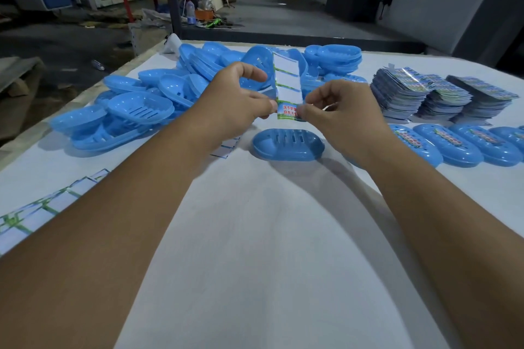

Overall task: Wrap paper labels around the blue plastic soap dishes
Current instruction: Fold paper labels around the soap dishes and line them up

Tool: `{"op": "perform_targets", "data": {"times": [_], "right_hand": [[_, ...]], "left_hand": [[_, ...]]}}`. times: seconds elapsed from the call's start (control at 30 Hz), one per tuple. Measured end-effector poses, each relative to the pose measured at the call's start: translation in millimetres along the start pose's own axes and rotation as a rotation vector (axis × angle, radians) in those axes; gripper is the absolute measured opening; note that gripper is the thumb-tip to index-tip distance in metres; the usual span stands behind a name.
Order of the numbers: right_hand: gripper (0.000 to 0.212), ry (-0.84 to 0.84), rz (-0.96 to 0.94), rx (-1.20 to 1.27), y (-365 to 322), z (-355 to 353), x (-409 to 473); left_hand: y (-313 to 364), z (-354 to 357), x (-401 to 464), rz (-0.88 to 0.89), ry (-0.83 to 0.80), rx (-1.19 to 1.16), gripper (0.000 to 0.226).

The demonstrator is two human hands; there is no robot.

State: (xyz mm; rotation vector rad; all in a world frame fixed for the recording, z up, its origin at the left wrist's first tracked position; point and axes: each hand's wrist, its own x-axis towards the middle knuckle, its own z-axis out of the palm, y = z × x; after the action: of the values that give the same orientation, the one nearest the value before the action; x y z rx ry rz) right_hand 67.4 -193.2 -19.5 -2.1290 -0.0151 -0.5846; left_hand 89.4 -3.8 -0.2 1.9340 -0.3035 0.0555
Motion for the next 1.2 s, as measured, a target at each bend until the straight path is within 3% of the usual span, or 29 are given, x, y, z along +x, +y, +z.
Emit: {"op": "perform_targets", "data": {"times": [0.13, 0.4, 0.77, 1.2], "right_hand": [[0.017, -0.101, -0.022, 0.042, -6, 3, -5], [0.022, -0.126, -0.059, -0.01, -12, 1, -10], [0.029, -0.056, -0.045, -0.189, -17, 7, -14], [0.039, -0.006, -0.071, -0.316, -20, 10, -14]], "left_hand": [[2, 1, -4, 0.044, -0.01, -0.029, 0.037], [3, 5, -7, 0.098, -0.008, -0.022, 0.037], [-1, 16, -7, 0.203, 0.036, 0.072, 0.034], [-3, 19, -7, 0.202, 0.067, 0.145, 0.035]]}}
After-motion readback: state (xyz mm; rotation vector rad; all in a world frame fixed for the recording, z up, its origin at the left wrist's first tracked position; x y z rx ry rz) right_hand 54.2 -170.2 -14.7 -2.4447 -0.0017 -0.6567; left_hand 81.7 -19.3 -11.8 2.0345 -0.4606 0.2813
